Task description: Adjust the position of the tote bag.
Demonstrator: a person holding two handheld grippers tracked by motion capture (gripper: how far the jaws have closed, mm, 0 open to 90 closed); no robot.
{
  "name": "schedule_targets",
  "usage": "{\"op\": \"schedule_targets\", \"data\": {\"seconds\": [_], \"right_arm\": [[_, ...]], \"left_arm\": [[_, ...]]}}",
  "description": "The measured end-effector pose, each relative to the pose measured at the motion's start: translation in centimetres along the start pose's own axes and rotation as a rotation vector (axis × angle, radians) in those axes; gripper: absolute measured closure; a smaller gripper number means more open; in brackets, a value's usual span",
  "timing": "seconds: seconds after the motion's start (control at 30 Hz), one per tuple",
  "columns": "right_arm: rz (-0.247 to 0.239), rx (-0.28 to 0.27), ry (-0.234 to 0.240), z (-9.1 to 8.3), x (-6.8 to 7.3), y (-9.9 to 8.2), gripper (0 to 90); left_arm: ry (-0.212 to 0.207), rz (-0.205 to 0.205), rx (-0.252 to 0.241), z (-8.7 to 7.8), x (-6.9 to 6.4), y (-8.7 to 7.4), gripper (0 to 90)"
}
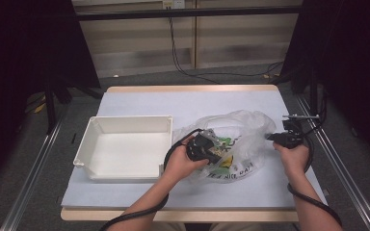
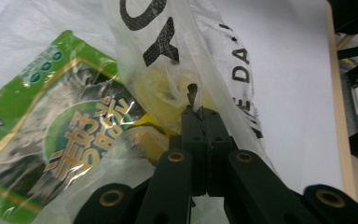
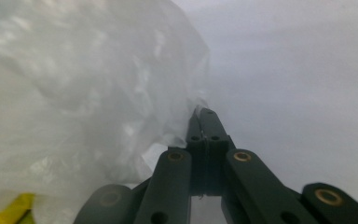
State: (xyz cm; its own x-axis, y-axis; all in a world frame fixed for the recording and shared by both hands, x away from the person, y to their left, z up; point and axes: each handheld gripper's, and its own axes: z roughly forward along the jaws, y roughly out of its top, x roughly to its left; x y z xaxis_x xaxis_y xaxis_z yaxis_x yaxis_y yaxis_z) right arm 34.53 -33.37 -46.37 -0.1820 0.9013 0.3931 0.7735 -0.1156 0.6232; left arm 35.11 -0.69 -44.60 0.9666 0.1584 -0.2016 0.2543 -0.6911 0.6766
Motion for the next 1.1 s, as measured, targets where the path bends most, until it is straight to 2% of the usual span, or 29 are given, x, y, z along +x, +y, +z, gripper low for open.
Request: {"op": "schedule_targets", "data": {"seconds": [0.07,0.1,0.17,0.2,0.23,0.27,0.3,0.33,0.37,0.4,0.47,0.5,0.53,0.63,0.67,0.7,0.73,0.8,0.83,0.93,1.1], "right_arm": [[-0.003,0.011,-0.014,0.0,-0.1,-0.1,90.0],[-0.002,0.027,-0.039,0.1,-0.7,-0.4,90.0],[0.002,0.025,-0.009,0.2,-0.9,-0.6,90.0],[0.002,0.025,-0.009,0.2,-0.9,-0.6,90.0],[-0.014,0.014,-0.001,-0.1,-0.8,-0.8,82.6],[-0.021,0.008,0.000,-0.3,-0.6,-0.9,79.4],[-0.021,0.008,0.000,-0.3,-0.6,-0.9,79.4],[-0.044,-0.005,0.029,-0.7,-0.1,-1.1,73.4],[-0.052,-0.009,0.039,-0.9,0.1,-1.1,69.4],[-0.057,-0.008,0.035,-1.2,0.4,-1.2,66.4],[-0.094,-0.014,0.051,-1.8,0.9,-1.2,63.2],[-0.094,-0.014,0.051,-1.8,0.9,-1.2,63.2],[-0.127,-0.014,0.052,-2.5,1.4,-1.2,53.6],[-0.176,-0.023,0.041,-3.4,2.0,-1.3,46.2],[-0.176,-0.023,0.041,-3.4,2.0,-1.3,46.2],[-0.190,-0.018,0.034,-3.7,2.1,-1.4,42.5],[-0.197,-0.005,0.038,-4.2,2.2,-1.6,35.1],[-0.205,-0.006,0.033,-4.4,2.1,-1.8,33.9],[-0.211,-0.007,0.030,-4.8,2.0,-2.1,32.7],[-0.214,-0.008,0.029,-5.5,1.8,-2.5,28.9],[-0.221,-0.014,0.022,-6.3,1.6,-2.7,28.0]], "left_arm": [[0.007,-0.001,-0.001,-0.1,0.0,0.0,89.9],[0.010,-0.003,-0.007,-0.2,0.0,-0.1,89.9],[0.014,-0.001,0.000,-0.4,0.1,0.0,89.8],[0.014,-0.001,0.000,-0.4,0.1,0.0,89.9],[0.009,-0.009,-0.027,-0.3,0.0,0.0,89.8],[0.023,0.000,-0.003,-0.5,0.0,0.1,89.8],[0.023,0.000,-0.003,-0.5,0.0,0.1,89.8],[0.012,0.002,-0.024,-0.4,0.1,0.1,89.8],[0.011,-0.012,-0.038,-0.4,-0.1,0.1,89.8],[0.014,-0.008,-0.038,-0.4,-0.1,0.2,89.8],[0.022,0.007,-0.002,-0.6,-0.1,0.3,89.8],[0.022,0.007,-0.002,-0.6,-0.1,0.3,89.8],[0.021,0.004,-0.010,-0.5,-0.1,0.3,89.8],[0.024,0.000,-0.012,-0.4,0.2,0.3,89.8],[0.024,0.000,-0.012,-0.4,0.2,0.3,89.8],[0.015,-0.006,-0.038,-0.3,0.2,0.2,89.8],[0.020,-0.003,-0.034,-0.3,0.2,0.2,89.8],[0.025,-0.006,-0.016,-0.4,0.2,0.4,89.8],[0.021,-0.015,-0.046,-0.2,0.2,0.3,89.8],[0.024,-0.014,-0.037,-0.3,0.2,0.4,89.8],[0.032,-0.011,-0.034,-0.2,0.4,0.6,89.8]]}}
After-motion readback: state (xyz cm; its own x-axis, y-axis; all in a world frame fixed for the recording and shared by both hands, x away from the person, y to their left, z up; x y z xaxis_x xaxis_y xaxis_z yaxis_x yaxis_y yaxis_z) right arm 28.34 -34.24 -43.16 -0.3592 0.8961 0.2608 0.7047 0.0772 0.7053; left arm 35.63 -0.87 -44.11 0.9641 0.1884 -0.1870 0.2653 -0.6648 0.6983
